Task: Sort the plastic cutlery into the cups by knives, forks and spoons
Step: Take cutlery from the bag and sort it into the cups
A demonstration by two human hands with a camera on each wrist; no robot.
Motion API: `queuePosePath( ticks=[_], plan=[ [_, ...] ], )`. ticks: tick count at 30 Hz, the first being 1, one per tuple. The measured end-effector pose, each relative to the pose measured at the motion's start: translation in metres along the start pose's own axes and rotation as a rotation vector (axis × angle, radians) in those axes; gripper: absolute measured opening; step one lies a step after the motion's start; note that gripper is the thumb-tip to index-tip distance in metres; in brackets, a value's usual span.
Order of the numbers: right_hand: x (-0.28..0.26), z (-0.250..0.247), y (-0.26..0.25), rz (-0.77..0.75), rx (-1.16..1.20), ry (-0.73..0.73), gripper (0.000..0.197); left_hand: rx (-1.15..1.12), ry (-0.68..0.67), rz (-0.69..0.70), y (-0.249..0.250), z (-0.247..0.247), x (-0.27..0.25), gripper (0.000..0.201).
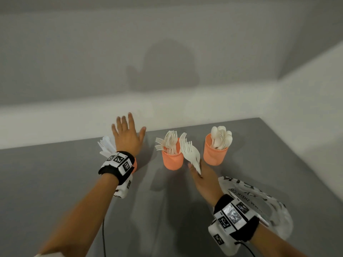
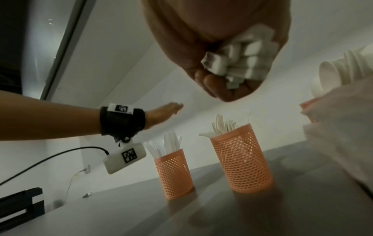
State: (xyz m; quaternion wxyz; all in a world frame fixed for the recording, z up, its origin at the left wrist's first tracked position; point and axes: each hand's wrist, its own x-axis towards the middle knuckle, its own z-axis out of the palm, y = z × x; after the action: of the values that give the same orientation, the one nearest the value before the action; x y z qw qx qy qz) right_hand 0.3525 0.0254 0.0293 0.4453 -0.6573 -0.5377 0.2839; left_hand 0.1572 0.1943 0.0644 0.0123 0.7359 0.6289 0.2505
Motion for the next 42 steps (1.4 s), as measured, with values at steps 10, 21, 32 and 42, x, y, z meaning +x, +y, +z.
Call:
queuePosePath(
  ticks=[10,21,32,42],
  plan=[
    [-0.01,-0.003,-0.019,-0.052,-0.082,0.11,0.012,-0.889,-0.318,-0.196,0.117,-0.022,-0.112,0.044],
    [-0.037,-0.013,-0.026,0.171,0.377,-0.099,0.012,-1.021,-0.389,-0.233,0.123,-0.005,-0.141,0.028],
    [-0.044,-0.006,-0.005,0.265,0.524,0.091,0.02,-1.177,-0.419,-0.373,0.135,-0.018,-0.153,0.011],
    [-0.049,-0.007,-0.006,0.008,0.171,0.16,0.029,-1.032,-0.319,-0.334,0.143,-0.012,-0.165,0.026]
  ],
)
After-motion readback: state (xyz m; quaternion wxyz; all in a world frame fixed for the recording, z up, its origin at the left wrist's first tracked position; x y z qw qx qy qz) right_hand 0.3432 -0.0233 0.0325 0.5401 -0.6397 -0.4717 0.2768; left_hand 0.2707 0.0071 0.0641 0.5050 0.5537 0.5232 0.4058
